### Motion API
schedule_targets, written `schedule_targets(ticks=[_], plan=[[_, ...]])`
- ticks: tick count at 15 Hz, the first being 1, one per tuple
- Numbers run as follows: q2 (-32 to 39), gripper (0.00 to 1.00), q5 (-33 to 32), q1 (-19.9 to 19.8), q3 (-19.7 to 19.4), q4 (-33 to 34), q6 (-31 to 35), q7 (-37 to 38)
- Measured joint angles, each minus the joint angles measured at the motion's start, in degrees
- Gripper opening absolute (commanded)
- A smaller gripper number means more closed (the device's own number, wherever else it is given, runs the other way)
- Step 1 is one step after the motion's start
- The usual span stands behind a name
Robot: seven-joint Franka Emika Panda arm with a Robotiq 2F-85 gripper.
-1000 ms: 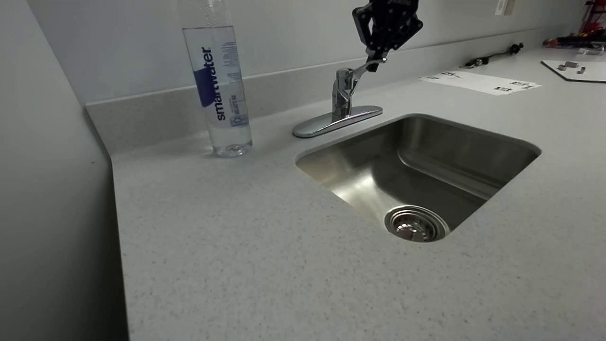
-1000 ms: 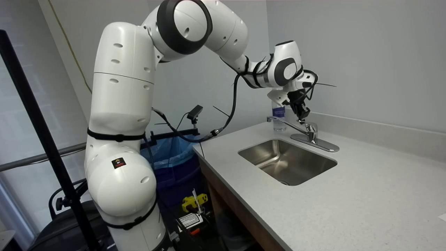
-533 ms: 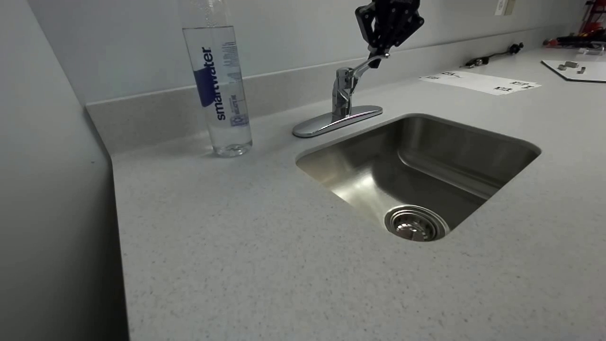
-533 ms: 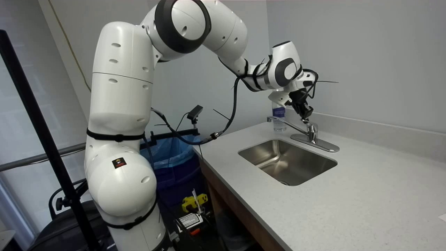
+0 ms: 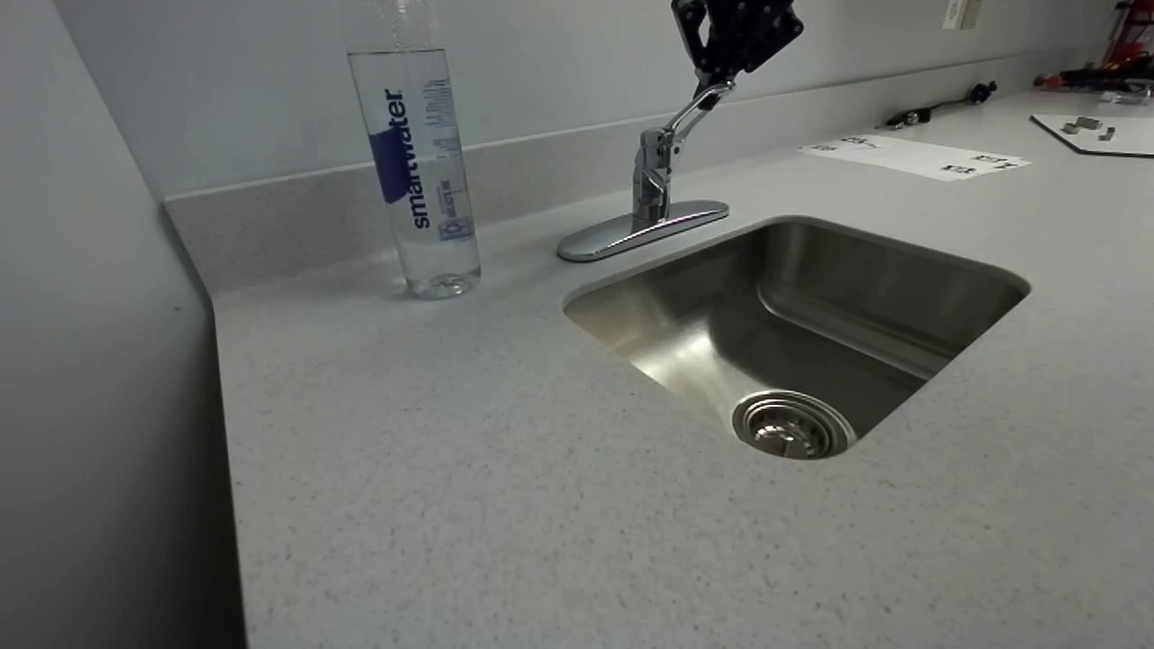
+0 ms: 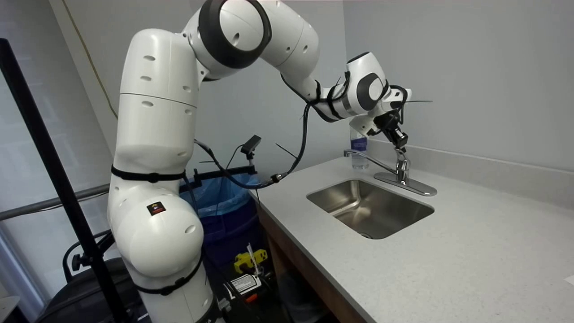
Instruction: Close and open the faucet of the sink.
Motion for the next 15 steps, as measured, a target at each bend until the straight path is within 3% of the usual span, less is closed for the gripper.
schedule_targets(ticks=[6,11,15], plan=[[0.1,0.0,-1.5,0.4,-1.2,0.1,2.5,6.0],[0.1,0.0,-7.2,0.4,-6.8,0.6,7.5,13.1],[-0.2,0.0,-5.7,0.0,-7.3,2.1,7.6,14.6]])
